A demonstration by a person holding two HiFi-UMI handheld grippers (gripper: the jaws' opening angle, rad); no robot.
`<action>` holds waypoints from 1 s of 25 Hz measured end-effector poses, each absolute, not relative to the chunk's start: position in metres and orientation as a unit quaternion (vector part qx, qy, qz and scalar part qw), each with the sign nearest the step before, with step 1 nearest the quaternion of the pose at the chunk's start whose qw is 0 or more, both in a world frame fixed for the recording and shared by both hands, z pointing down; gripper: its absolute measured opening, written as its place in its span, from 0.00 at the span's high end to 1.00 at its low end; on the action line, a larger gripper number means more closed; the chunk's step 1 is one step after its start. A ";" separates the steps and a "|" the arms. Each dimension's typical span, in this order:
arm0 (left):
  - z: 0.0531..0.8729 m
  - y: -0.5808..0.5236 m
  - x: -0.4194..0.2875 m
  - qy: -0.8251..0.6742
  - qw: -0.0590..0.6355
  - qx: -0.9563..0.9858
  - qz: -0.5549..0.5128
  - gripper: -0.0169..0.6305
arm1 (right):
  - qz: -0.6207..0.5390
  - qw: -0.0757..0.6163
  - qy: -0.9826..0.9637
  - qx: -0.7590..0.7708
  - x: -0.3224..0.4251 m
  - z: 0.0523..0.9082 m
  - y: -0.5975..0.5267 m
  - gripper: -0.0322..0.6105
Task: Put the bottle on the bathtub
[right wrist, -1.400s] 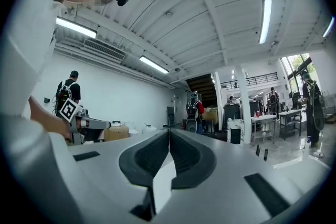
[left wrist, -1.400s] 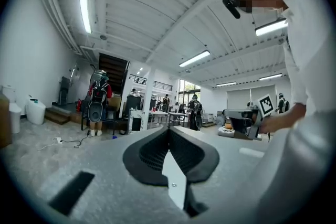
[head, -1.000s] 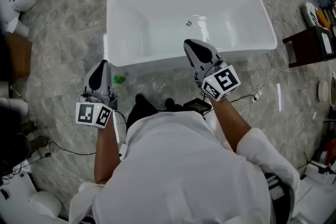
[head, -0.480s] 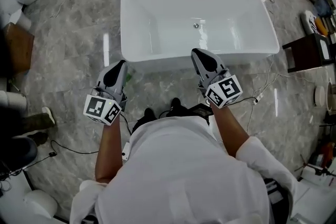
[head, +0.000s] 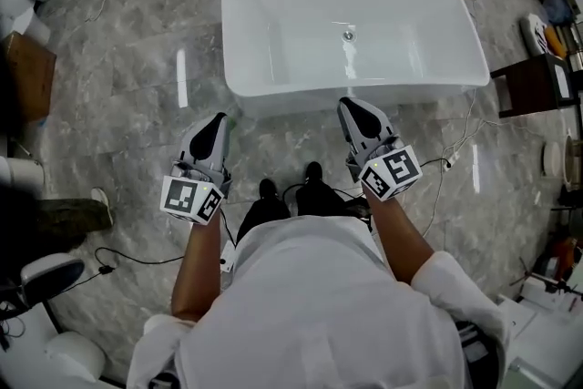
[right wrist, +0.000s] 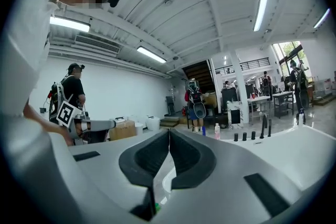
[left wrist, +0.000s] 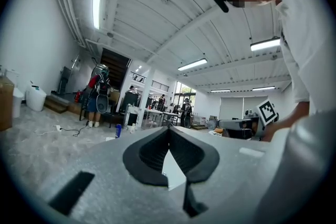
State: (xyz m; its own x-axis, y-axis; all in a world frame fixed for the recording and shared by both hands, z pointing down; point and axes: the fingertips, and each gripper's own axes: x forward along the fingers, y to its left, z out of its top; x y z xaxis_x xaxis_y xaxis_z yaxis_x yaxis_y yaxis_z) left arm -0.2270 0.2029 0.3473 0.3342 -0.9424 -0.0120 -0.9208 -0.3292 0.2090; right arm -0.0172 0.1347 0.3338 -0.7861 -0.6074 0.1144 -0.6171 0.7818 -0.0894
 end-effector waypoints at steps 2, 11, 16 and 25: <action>0.356 0.203 -0.230 -0.578 0.090 0.808 -0.064 0.95 | 0.059 0.040 -0.939 0.337 -0.016 0.336 0.139 0.93; 0.351 0.192 -0.202 -0.567 0.096 0.815 -0.064 0.95 | 0.053 0.030 -0.926 0.373 0.016 0.333 0.125 0.93; 0.339 0.188 -0.161 -0.547 0.107 0.826 -0.086 0.95 | 0.052 0.043 -0.927 0.368 0.048 0.335 0.127 0.93; 0.321 0.159 -0.115 -0.515 0.109 0.848 -0.066 0.95 | 0.069 0.021 -0.921 0.383 0.078 0.334 0.108 0.93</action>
